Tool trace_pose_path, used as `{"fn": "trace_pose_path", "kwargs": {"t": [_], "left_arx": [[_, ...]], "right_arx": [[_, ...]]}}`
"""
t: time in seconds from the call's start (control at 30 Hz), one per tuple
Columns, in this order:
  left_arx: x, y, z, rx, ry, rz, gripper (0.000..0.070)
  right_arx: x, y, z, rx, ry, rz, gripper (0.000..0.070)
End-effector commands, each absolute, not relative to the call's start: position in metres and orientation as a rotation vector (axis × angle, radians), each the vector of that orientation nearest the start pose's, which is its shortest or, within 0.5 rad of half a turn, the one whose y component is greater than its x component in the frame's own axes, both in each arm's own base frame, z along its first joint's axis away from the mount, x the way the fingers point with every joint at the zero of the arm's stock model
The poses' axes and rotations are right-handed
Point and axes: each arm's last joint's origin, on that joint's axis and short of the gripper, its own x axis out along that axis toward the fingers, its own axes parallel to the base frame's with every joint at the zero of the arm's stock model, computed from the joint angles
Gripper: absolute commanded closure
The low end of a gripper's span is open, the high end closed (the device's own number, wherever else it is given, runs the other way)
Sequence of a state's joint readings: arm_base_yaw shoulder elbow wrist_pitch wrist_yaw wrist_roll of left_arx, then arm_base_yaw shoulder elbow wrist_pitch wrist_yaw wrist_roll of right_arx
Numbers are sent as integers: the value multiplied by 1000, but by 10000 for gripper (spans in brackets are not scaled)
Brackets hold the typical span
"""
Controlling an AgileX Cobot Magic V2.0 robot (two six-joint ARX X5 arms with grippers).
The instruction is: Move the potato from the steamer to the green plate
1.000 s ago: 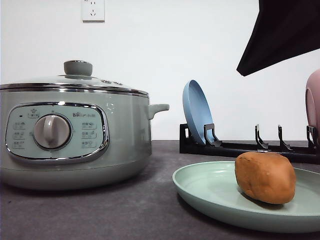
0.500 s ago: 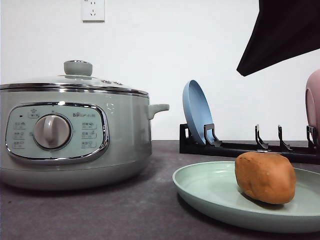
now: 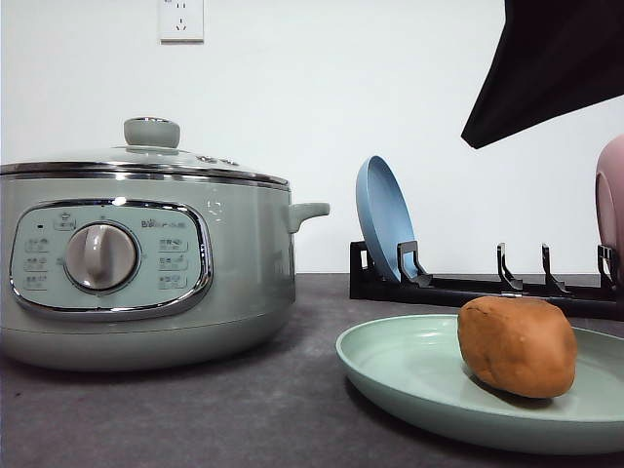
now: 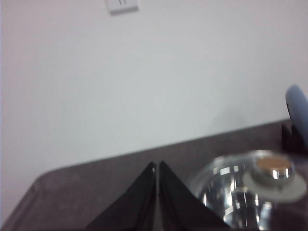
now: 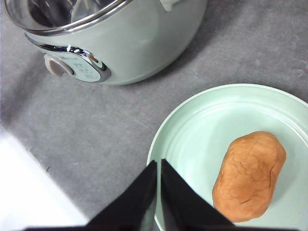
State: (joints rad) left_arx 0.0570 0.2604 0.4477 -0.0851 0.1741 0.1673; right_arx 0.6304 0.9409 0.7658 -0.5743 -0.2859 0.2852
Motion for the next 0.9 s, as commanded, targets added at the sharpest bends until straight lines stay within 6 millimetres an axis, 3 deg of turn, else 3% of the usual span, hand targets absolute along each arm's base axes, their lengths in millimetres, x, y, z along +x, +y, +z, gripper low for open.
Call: {"fn": "trace_pose_path", "kwargs": {"t": [0.0, 0.2, 0.4, 0.87], "left_arx": [[90, 0, 275, 186, -108, -103, 698], [91, 1, 226, 179, -45, -108, 698], [93, 1, 190, 165, 13, -101, 698], [96, 1, 157, 155, 99, -105, 698]], "right_arx": [[146, 119, 272, 114, 865, 769, 700], [146, 119, 272, 114, 864, 769, 700], [146, 119, 272, 114, 865, 769, 700], [146, 119, 272, 114, 864, 769, 700]]}}
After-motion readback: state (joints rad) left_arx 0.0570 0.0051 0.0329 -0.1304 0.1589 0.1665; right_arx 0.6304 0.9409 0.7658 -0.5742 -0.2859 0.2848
